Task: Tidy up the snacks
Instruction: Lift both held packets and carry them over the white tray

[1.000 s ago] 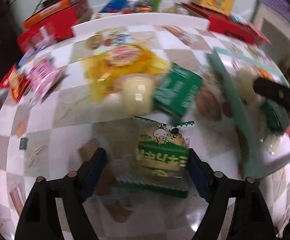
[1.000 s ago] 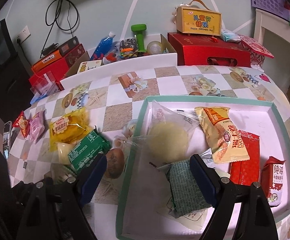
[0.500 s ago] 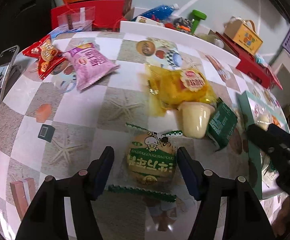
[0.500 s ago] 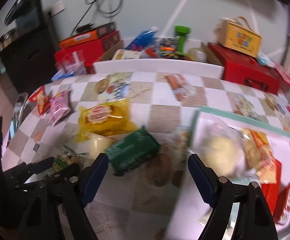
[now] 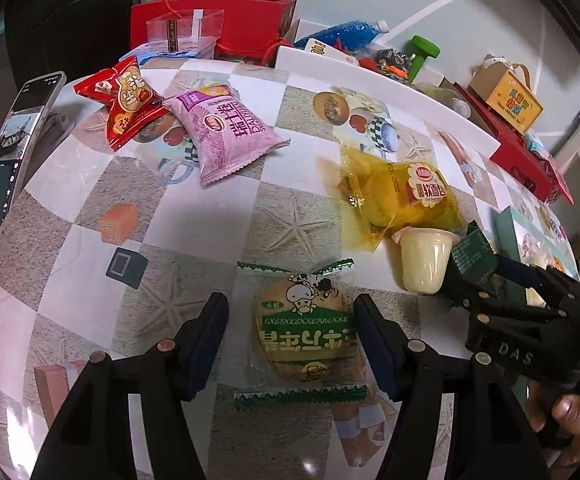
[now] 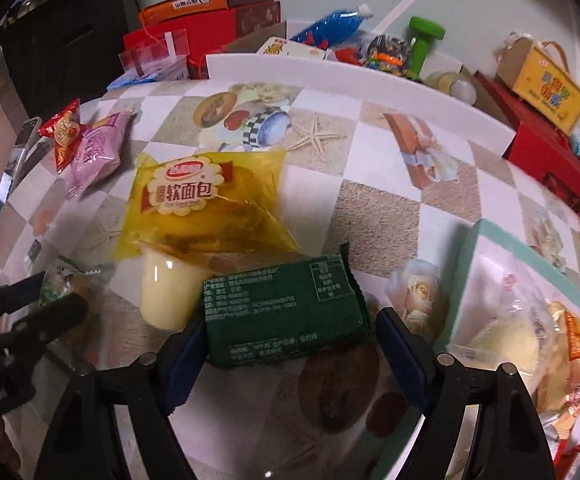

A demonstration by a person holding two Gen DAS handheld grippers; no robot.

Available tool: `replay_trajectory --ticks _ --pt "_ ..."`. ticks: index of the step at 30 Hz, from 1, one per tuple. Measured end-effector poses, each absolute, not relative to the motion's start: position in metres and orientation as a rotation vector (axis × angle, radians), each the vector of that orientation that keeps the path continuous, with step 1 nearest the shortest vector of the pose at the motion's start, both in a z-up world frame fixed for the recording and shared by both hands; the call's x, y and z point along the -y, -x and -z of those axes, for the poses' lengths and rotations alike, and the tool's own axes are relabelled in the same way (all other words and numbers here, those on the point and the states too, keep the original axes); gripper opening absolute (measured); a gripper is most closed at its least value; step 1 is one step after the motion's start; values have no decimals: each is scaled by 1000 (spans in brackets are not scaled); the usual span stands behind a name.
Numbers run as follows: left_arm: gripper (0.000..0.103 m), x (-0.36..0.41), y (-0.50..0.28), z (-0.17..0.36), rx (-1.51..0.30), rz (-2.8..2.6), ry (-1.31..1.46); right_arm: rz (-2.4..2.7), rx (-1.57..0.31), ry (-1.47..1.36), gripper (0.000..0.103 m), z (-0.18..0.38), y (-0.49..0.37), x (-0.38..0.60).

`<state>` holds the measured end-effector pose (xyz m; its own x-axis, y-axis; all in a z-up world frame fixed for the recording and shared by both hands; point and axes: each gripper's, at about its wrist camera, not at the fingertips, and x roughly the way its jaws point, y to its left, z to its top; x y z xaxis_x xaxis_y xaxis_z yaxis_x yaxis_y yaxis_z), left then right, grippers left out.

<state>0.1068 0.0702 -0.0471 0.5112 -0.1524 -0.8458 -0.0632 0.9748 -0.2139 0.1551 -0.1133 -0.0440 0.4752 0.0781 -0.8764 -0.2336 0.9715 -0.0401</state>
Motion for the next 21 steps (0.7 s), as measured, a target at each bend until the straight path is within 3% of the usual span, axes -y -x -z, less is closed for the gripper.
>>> replay_trajectory --ticks 7,8,10,11,13,21 --pt "66 -68 -108 47 -1039 49 212 -180 -1087 171 83 47 -158 110" --pt "66 -68 -108 47 -1040 49 210 -181 -1086 165 77 46 -158 111" --pt "66 -68 -109 47 -1040 49 209 -193 -1075 163 75 45 -158 108" --pt "65 -69 -109 47 -1040 47 210 -192 -1072 171 73 45 -159 107" --pt "53 -71 -110 47 -1037 44 218 -195 -1062 182 71 45 -156 105" --pt "52 -72 -108 47 -1028 39 225 -184 -1051 159 69 44 -143 102"
